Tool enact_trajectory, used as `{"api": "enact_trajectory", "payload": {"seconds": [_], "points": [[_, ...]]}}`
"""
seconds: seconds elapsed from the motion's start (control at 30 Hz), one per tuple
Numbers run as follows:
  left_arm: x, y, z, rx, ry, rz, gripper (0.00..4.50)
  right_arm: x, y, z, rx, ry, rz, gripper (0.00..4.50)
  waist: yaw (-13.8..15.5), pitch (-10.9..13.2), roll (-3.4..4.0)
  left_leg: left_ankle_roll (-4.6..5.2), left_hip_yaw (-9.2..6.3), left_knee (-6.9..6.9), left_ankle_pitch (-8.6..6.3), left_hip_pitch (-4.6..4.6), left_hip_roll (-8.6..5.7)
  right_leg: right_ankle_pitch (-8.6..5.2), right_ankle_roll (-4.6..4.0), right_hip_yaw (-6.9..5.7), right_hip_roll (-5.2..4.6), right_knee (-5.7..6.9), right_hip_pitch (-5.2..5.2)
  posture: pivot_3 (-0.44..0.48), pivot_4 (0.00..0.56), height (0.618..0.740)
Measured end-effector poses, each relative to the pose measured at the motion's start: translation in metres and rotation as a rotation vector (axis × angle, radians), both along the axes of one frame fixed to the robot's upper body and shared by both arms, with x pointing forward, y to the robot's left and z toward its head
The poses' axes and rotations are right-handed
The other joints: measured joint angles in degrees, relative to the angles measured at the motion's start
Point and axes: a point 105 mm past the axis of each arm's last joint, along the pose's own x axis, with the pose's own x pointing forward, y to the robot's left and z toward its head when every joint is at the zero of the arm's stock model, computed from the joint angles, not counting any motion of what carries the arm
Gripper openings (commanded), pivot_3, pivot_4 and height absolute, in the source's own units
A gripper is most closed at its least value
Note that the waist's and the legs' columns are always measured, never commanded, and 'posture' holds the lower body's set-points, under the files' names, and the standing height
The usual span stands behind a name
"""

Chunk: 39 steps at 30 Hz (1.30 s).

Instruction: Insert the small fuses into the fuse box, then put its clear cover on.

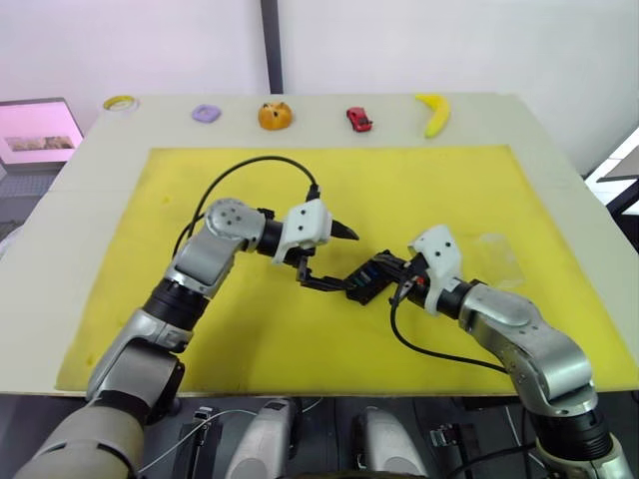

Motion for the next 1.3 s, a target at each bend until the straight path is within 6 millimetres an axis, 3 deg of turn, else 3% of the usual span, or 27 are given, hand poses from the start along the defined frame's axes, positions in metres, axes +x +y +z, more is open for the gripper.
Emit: {"api": "enact_trajectory", "payload": {"seconds": [0.33, 0.47, 0.7, 0.83, 1.3], "points": [[0.000, 0.000, 0.001, -0.003, -0.012, -0.006, 4.50, 0.000, 0.000, 0.001, -0.006, -0.016, -0.001, 0.03, -0.01, 0.00, 0.00, 0.00, 0.00, 0.00, 0.00, 0.00, 0.00, 0.00, 0.00, 0.00, 0.00, 0.00, 0.00, 0.000, 0.150, 0.735], [0.000, 0.000, 0.001, -0.005, -0.015, -0.006, 4.50, -0.001, 0.005, 0.004, 0.074, -0.016, 0.009, 0.03, -0.10, 0.01, 0.01, 0.00, 0.01, -0.01, 0.00, -0.06, 0.00, 0.00, 0.00, 0.01, 0.00, 0.00, 0.02, 0.000, 0.150, 0.735], [0.001, 0.003, 0.001, -0.014, -0.015, 0.012, 4.50, -0.009, 0.007, 0.032, 0.145, -0.103, 0.032, 0.03, -0.06, 0.01, 0.02, 0.00, 0.00, -0.02, 0.00, -0.08, 0.00, 0.00, 0.00, 0.01, 0.00, 0.00, -0.05, 0.000, 0.150, 0.735], [0.002, 0.004, -0.001, -0.021, -0.010, 0.022, 4.50, -0.009, 0.003, 0.038, 0.146, -0.121, 0.015, 0.03, -0.04, 0.01, 0.02, 0.00, 0.00, -0.01, 0.00, -0.08, 0.00, 0.00, 0.00, 0.01, 0.00, 0.00, -0.06, 0.000, 0.150, 0.735], [0.002, 0.004, -0.002, -0.026, -0.006, 0.032, 4.50, -0.002, -0.004, 0.010, 0.069, -0.017, -0.036, 0.03, -0.05, 0.01, 0.01, 0.00, 0.01, -0.02, 0.00, -0.08, 0.00, 0.00, 0.00, 0.01, 0.00, 0.00, -0.06, 0.000, 0.150, 0.735]]}}
